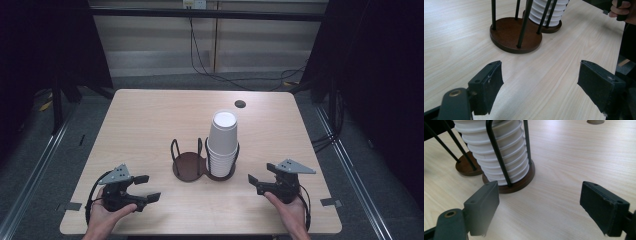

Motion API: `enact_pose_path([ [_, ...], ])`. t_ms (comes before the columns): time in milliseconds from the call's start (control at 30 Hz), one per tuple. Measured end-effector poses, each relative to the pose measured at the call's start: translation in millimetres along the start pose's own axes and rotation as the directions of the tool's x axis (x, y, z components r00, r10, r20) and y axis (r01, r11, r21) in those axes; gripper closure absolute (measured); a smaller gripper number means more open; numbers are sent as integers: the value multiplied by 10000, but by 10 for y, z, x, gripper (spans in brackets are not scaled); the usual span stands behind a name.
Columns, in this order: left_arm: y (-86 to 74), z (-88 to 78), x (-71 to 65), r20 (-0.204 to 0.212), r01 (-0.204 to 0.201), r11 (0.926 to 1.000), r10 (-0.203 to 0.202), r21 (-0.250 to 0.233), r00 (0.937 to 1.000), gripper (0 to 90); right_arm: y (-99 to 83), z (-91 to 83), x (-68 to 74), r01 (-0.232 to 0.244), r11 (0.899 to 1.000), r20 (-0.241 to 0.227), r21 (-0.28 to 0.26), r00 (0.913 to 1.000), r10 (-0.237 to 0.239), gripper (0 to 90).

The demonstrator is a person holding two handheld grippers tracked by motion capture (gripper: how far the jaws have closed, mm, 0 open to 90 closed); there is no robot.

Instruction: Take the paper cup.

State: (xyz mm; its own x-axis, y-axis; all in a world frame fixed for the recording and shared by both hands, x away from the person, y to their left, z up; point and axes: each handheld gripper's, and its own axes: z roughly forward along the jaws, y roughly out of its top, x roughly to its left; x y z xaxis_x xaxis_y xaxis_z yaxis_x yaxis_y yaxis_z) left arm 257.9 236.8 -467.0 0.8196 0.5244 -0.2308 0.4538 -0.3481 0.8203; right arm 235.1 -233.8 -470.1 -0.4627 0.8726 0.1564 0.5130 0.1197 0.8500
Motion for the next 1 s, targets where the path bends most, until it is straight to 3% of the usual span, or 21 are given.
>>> enact_pose_path([
  [167,-5,-16,7,-60,121,9999,-121,-67,9999,198,18,-15,14,-67,9995,-23,301,10000,68,163],
  [267,-8,-21,-2,-60,112,9999,-113,-75,9999,199,33,-15,14,-150,9966,-328,807,9993,177,162],
  [433,-6,-11,4,53,89,9999,-90,54,9999,206,34,2,56,-166,9955,-554,938,9982,218,162],
  [1000,-8,-13,-30,72,-68,9999,67,126,10000,206,218,-56,100,188,9973,-1340,709,9909,-91,181],
])
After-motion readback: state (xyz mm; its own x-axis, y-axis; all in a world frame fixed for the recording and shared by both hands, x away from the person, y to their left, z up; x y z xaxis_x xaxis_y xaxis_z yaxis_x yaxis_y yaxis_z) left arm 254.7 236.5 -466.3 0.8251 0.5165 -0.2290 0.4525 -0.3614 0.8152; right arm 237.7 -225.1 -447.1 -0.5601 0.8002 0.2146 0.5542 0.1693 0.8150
